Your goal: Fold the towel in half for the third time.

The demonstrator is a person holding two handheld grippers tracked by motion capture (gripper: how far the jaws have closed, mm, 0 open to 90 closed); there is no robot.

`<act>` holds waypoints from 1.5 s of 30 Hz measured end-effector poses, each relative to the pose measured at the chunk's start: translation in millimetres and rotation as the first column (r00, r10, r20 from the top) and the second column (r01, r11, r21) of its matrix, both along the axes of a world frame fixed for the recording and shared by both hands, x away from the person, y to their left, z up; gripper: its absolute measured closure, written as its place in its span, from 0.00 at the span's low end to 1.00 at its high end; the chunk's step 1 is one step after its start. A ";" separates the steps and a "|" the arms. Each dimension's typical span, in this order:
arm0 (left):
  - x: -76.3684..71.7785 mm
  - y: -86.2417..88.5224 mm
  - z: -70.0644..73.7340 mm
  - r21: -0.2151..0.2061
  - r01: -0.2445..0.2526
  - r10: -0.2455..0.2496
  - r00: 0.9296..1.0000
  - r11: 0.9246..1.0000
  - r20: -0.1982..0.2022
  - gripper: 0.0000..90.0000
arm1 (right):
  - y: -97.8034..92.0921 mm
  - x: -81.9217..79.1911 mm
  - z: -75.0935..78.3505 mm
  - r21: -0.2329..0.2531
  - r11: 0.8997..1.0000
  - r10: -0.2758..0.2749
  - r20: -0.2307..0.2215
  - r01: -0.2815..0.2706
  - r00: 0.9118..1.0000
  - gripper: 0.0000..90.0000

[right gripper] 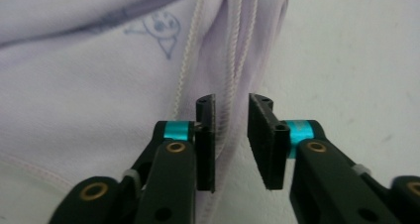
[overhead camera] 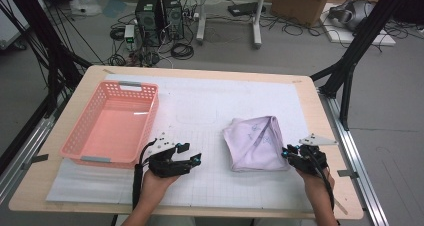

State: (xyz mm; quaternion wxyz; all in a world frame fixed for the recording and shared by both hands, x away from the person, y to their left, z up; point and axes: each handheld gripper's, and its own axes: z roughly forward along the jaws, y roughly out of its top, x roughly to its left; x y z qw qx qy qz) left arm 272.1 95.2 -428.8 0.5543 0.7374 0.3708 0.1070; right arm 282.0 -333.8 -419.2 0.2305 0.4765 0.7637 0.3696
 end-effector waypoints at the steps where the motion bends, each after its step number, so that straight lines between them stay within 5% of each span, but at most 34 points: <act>1: -0.1 0.4 0.1 0.001 0.001 -0.001 1.000 1.000 0.002 0.43 | 2.6 -0.8 4.2 0.026 1.000 0.008 0.024 -0.009 1.000 0.67; 4: -0.7 1.7 -0.1 0.002 -0.001 0.001 1.000 1.000 0.002 0.43 | 16.8 1.2 13.4 0.060 0.996 0.055 0.080 -0.060 0.995 0.62; 8: -1.8 2.5 -1.4 0.000 -0.001 0.001 1.000 1.000 -0.003 0.43 | 34.7 15.9 3.5 -0.012 0.992 0.129 0.031 -0.129 0.991 0.76; 13: -2.5 2.8 -2.5 0.002 0.000 0.000 1.000 1.000 -0.007 0.43 | 22.1 23.4 -10.2 -0.098 0.994 0.034 -0.049 -0.038 0.998 0.82; 19: -2.3 5.5 -1.7 -0.003 -0.008 0.008 1.000 1.000 -0.005 0.43 | 6.3 16.8 -2.3 -0.038 0.999 -0.016 -0.041 0.015 0.999 0.78; 23: -2.0 6.4 -1.6 -0.008 -0.014 0.014 1.000 1.000 -0.006 0.43 | 21.3 18.3 12.1 0.006 0.999 0.051 0.010 -0.051 0.999 0.75; 28: -2.1 5.9 -3.1 -0.006 -0.008 0.008 1.000 1.000 -0.010 0.43 | 56.8 32.8 23.0 0.056 0.986 0.153 0.034 -0.154 0.988 0.68; 34: -1.5 5.5 -5.1 0.003 -0.003 0.003 1.000 1.000 -0.014 0.43 | 95.2 57.1 11.9 0.003 0.977 0.214 -0.046 -0.215 0.976 0.63; 37: -2.1 4.8 -6.0 0.003 -0.002 0.002 1.000 1.000 -0.019 0.43 | 101.9 64.7 -3.6 -0.036 0.972 0.226 -0.125 -0.232 0.966 0.79; 38: -2.2 4.7 -6.1 0.002 -0.001 0.001 1.000 1.000 -0.021 0.43 | 100.9 63.9 -4.6 -0.026 0.970 0.237 -0.112 -0.241 0.965 0.92; 39: -2.4 4.8 -6.2 0.001 -0.004 0.004 1.000 1.000 -0.022 0.43 | 100.0 61.7 -2.9 -0.030 0.970 0.236 -0.101 -0.240 0.966 0.95; 45: -1.8 6.6 -6.4 0.004 -0.009 0.009 1.000 1.000 -0.021 0.43 | 83.6 44.8 11.6 0.017 0.971 0.239 0.001 -0.239 0.971 0.97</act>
